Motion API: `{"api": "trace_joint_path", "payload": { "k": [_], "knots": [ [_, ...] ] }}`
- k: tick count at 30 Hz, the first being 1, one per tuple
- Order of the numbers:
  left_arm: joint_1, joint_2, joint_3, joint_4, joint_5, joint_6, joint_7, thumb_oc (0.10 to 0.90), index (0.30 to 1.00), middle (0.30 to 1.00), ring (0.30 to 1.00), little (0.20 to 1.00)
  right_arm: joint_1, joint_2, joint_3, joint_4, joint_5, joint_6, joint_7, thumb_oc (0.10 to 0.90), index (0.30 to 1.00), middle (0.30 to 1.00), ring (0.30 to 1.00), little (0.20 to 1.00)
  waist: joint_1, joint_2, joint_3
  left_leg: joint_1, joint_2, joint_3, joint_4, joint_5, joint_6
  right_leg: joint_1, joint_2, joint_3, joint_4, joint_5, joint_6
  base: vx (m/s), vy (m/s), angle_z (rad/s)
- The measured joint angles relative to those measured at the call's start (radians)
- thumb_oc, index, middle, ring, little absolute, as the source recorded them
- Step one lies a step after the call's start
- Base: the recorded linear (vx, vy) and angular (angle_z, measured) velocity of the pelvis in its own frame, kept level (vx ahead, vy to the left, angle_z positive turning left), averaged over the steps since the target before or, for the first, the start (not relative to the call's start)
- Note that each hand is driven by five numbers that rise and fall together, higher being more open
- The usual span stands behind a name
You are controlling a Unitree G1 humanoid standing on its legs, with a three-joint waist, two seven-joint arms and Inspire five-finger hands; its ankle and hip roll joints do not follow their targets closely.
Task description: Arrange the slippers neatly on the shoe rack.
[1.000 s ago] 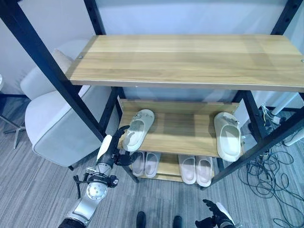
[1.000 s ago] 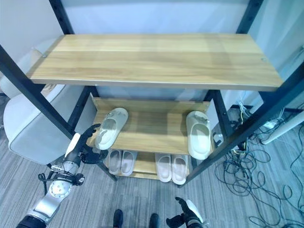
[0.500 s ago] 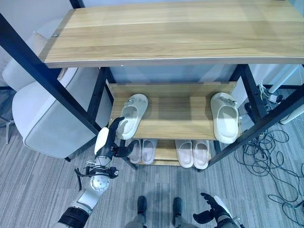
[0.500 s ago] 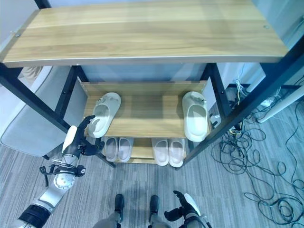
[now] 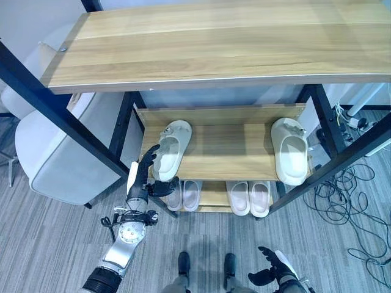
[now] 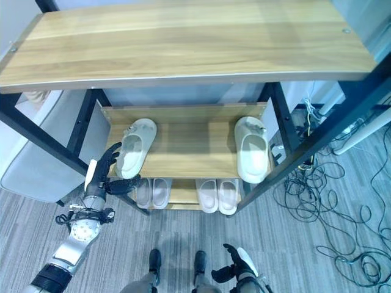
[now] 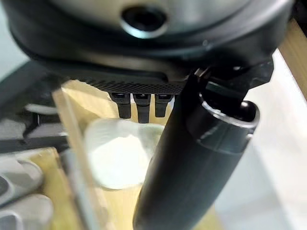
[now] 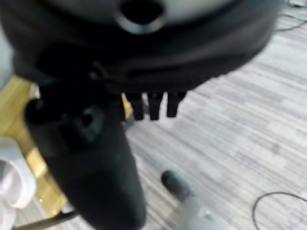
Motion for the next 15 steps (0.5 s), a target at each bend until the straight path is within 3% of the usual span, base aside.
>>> {"api": "trace_joint_path", "payload": {
  "k": [5, 15],
  "knots": [
    [0.009, -0.014, -0.007, -0.033, -0.054, -0.001, -0.059, 0.800, 0.900, 0.900, 0.900, 0.900, -0.010, 0.000, 0.000, 0.000, 0.000, 0.000, -0.006, 0.800, 0.900, 0.900, 0.900, 0.900, 0.011, 0.021, 0.027, 0.021, 0.001, -0.006, 0.000, 0.000, 0.000, 0.026, 0.001, -0.016, 0.000, -0.008, 0.003, 0.00, -0.031, 0.07],
    [0.004, -0.006, -0.015, -0.084, -0.071, -0.001, -0.088, 0.800, 0.900, 0.900, 0.900, 0.900, -0.008, 0.000, -0.004, 0.000, 0.000, 0.000, -0.007, 0.800, 0.900, 0.900, 0.900, 0.900, 0.012, 0.015, 0.040, 0.026, 0.002, -0.011, 0.000, -0.001, 0.000, 0.032, 0.001, -0.019, 0.000, -0.011, 0.003, 0.00, -0.007, 0.02]
  ]
}}
